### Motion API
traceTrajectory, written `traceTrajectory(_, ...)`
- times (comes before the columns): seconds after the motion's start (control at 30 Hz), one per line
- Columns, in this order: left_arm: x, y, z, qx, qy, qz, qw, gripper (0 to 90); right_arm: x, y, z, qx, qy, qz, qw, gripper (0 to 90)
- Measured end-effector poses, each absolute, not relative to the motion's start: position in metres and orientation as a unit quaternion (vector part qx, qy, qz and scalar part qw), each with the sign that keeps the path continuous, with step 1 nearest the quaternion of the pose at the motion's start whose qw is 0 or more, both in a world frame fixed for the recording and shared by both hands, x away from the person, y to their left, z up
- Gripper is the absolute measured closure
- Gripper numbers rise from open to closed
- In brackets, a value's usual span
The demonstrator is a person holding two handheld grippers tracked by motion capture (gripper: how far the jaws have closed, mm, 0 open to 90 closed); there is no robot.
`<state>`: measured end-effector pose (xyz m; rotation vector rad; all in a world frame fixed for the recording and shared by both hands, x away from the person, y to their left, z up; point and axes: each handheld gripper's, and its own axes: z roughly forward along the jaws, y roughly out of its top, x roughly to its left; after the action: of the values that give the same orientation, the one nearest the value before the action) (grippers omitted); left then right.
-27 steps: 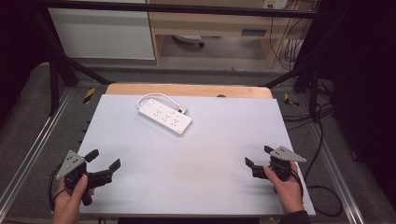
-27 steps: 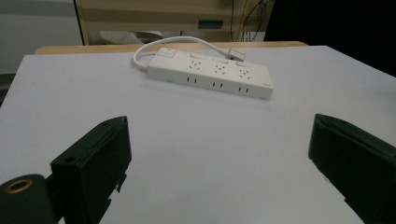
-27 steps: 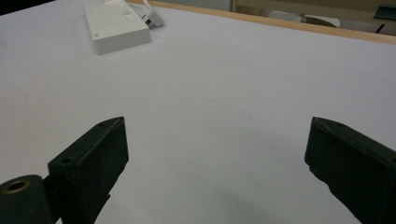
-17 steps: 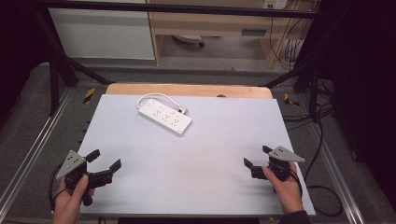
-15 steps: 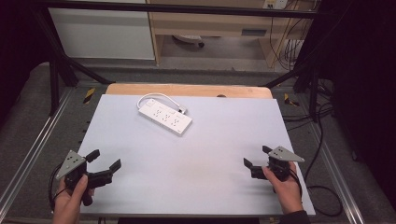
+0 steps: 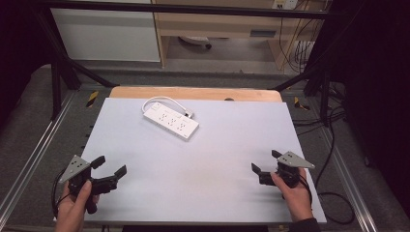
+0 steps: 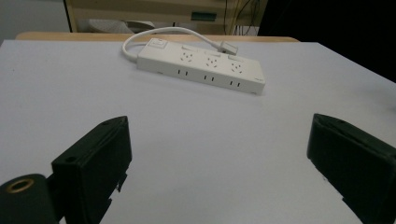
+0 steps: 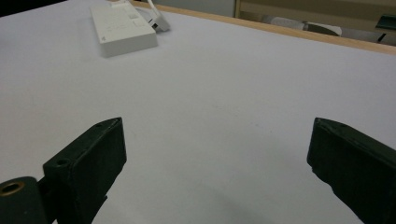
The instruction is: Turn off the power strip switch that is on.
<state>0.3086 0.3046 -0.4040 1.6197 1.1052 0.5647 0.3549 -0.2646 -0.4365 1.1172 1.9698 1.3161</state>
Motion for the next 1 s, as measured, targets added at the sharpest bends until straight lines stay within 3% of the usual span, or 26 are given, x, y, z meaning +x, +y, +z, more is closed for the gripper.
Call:
traceTrajectory(0.33, 0.323, 0.297, -0.395, 0.670, 0.464, 0.223, 0.535, 7.6, 0.353, -0.264, -0.435, 0.408, 0.724, 0.492, 0.261, 4.1)
traceTrajectory(1.0, 0.388, 0.253, -0.347, 0.695, 0.423, 0.202, 0.545, 8.5, 0.352, -0.259, -0.435, 0.397, 0.735, 0.489, 0.253, 3.7)
